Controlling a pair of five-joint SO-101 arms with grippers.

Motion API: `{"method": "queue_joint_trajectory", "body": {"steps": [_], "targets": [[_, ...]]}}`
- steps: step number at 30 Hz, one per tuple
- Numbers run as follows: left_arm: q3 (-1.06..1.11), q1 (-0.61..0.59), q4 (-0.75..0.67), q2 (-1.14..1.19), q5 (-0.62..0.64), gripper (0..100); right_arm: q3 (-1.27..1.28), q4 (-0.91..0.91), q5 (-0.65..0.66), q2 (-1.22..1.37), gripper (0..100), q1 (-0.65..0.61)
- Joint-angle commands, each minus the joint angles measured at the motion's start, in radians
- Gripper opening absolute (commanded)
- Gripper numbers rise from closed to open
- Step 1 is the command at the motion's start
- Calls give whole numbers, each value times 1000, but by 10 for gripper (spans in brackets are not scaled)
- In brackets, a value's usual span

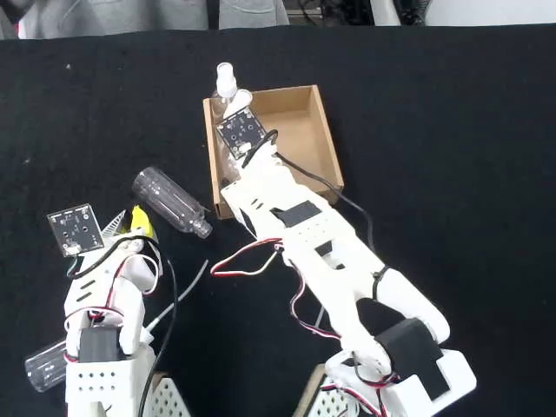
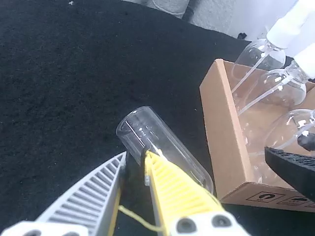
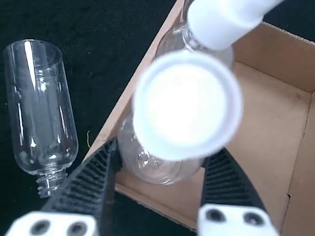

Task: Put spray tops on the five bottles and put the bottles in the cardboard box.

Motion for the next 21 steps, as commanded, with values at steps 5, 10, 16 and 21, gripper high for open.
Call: {"method": "queue_joint_trajectory", "body": {"steps": [5, 10, 16, 21], "targets": [[24, -2, -12, -5, -12, 55, 7, -20, -5, -5, 204, -18], [24, -2, -12, -5, -12, 55, 1, 18, -5, -5, 276, -18], [24, -2, -12, -5, -12, 55, -1, 21, 0, -7, 279, -21], [24, -2, -12, -5, -12, 55, 4, 23, 0, -16, 279, -23]]}}
